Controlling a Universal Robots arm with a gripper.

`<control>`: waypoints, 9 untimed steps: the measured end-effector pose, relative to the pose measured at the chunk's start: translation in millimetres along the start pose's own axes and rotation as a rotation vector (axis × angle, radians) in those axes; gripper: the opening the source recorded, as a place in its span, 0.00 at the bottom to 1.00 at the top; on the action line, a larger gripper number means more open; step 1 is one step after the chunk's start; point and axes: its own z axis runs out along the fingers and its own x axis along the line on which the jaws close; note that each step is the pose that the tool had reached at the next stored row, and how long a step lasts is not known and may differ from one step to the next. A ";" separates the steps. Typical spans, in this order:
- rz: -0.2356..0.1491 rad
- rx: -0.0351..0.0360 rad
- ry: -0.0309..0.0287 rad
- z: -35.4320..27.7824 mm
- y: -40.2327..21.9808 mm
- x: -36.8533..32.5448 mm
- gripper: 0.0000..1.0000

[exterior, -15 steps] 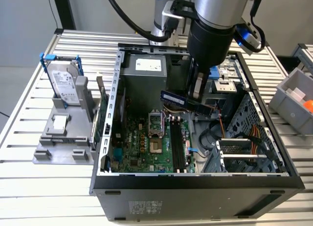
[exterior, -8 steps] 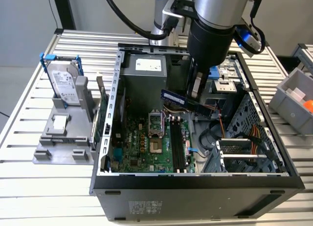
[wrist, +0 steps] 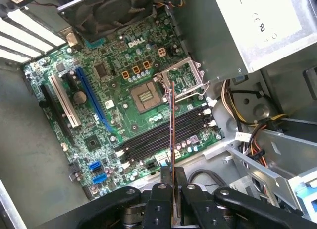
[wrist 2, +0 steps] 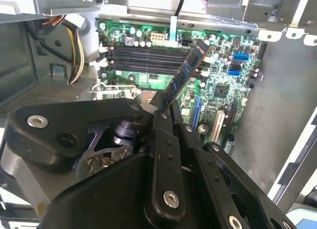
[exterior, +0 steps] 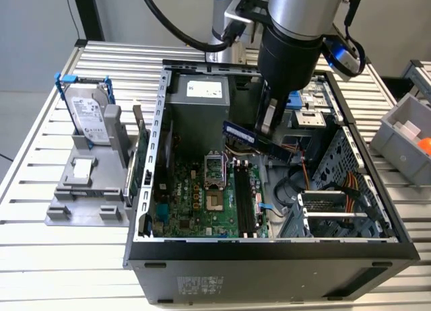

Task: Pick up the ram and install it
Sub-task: 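Pick up the ram and move it above insertion slot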

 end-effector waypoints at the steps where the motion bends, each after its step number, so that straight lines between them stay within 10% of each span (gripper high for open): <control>1: 0.007 0.0003 0.0000 0.0 0.0 0.0 0.00; 9: 0.062 0.0023 -0.0004 -0.1 0.0 0.0 0.00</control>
